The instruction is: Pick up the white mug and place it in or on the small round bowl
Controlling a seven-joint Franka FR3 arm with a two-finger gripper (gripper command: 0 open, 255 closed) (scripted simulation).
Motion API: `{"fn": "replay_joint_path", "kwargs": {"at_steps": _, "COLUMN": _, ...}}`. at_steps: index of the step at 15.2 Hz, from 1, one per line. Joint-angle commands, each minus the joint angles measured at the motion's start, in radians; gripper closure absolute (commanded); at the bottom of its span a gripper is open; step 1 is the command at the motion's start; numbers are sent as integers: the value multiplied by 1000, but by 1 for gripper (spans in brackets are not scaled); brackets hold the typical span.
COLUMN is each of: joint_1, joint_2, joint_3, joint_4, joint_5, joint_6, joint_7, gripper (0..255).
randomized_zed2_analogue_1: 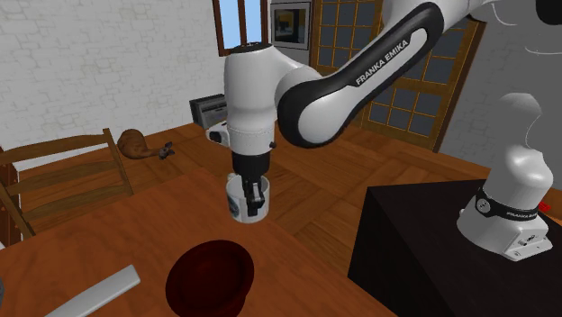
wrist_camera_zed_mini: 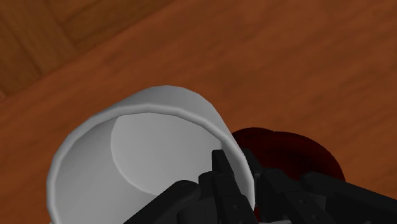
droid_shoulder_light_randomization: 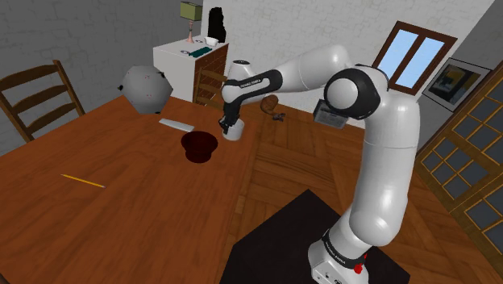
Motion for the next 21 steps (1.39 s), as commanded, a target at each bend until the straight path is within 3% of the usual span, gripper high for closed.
{"fn": "replay_joint_path", "kwargs": {"at_steps": 1, "joint_1": 0, "joint_2": -11, "joint_3": 0, "joint_4": 13, "joint_5": 0, "joint_6": -25, "joint_7": -1, "gripper": 255}}
{"fn": "replay_joint_path", "kwargs": {"at_steps": 3, "joint_1": 0, "joint_2": -21, "joint_3": 0, "joint_4": 19, "joint_5": -1, "joint_6": -40, "joint_7": -1, "gripper": 255}}
{"fn": "replay_joint_path", "kwargs": {"at_steps": 8, "joint_1": 54, "joint_2": 113, "joint_3": 18, "joint_4": 245, "joint_5": -7, "joint_6": -135, "joint_7": 73, "gripper": 255}}
{"fn": "replay_joint_path", "kwargs": {"at_steps": 12, "joint_1": 94, "joint_2": 249, "joint_3": 29, "joint_4": 479, "joint_5": -12, "joint_6": -235, "joint_7": 125, "gripper": 255}}
{"fn": "replay_joint_path", "kwargs": {"at_steps": 14, "joint_1": 118, "joint_2": 357, "joint_3": 34, "joint_4": 670, "joint_5": -14, "joint_6": -319, "joint_7": 153, "gripper": 255}}
{"fn": "replay_joint_path", "kwargs": {"at_steps": 21, "joint_1": 118, "joint_2": 384, "joint_3": 34, "joint_4": 622, "joint_5": -14, "joint_6": -244, "joint_7": 155, "gripper": 255}}
